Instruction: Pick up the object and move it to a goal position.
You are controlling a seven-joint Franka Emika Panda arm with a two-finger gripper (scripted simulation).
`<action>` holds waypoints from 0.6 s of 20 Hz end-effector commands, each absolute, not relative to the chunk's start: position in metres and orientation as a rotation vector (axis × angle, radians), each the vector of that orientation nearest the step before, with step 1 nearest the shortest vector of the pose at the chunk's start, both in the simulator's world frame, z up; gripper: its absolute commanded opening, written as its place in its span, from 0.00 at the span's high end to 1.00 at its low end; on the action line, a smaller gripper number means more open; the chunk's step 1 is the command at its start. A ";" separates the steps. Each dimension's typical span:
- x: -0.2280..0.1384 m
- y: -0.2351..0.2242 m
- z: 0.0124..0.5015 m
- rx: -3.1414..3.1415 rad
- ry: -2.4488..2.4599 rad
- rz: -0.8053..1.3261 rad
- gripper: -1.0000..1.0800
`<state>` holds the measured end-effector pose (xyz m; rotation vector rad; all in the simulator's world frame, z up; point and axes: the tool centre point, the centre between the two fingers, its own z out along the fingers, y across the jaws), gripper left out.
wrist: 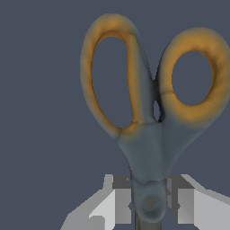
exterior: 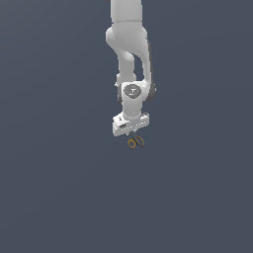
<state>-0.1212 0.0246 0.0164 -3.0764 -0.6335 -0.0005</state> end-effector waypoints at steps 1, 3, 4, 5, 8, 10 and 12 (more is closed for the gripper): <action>-0.130 0.004 0.020 -3.077 -0.632 -0.002 1.00; -0.138 -0.016 0.022 -3.077 -0.631 -0.001 1.00; -0.142 -0.025 0.024 -3.077 -0.631 -0.001 1.00; -0.146 -0.035 0.025 -3.078 -0.630 -0.001 1.00; -0.155 -0.060 0.028 -3.078 -0.629 -0.001 1.00; -0.161 -0.074 0.030 -3.078 -0.629 -0.001 1.00; -0.165 -0.086 0.032 -3.078 -0.629 -0.001 1.00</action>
